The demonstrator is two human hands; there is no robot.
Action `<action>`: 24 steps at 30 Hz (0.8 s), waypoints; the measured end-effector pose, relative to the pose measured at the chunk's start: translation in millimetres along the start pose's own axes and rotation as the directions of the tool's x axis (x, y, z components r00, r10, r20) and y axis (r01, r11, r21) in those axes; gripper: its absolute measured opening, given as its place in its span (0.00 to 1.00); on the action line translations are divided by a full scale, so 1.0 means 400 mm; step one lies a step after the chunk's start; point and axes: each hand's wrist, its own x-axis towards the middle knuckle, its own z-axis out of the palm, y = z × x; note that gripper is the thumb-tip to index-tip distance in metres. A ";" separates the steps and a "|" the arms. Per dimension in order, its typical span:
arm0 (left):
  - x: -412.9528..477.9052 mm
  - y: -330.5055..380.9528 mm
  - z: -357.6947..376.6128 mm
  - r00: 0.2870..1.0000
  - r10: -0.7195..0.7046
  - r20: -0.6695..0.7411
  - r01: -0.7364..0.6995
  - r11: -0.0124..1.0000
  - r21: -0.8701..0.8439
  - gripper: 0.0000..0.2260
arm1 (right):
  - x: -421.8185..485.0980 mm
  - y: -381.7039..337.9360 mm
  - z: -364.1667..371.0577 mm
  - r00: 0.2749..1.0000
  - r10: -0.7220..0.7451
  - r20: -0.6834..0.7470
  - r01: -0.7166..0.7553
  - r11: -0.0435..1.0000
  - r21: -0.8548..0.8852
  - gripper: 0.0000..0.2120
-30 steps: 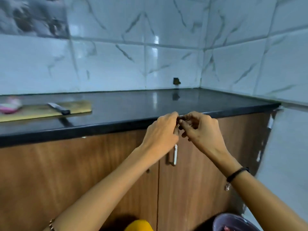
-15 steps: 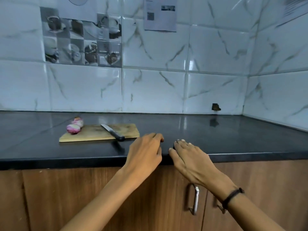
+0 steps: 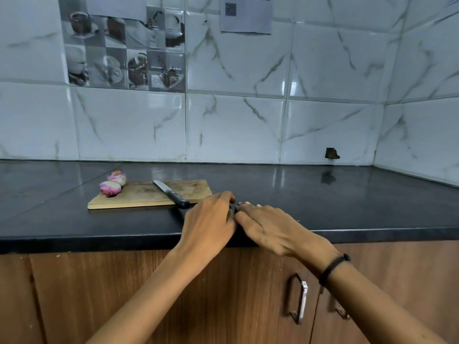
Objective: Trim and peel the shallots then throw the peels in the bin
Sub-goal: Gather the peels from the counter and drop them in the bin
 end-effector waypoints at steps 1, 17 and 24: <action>-0.001 0.005 0.001 1.000 -0.010 0.001 0.010 1.000 -0.008 0.15 | -0.005 0.010 -0.005 0.999 0.002 -0.043 0.002 0.996 0.093 0.22; -0.020 0.246 0.083 0.999 -0.040 -0.035 0.040 0.999 -0.016 0.17 | -0.293 0.262 -0.057 0.868 0.456 -0.195 0.173 0.089 0.981 0.15; -0.068 0.439 0.161 0.972 0.223 -0.076 -0.234 0.951 -0.201 0.18 | -0.399 0.381 -0.036 0.812 0.576 -0.094 0.172 -0.083 0.981 0.12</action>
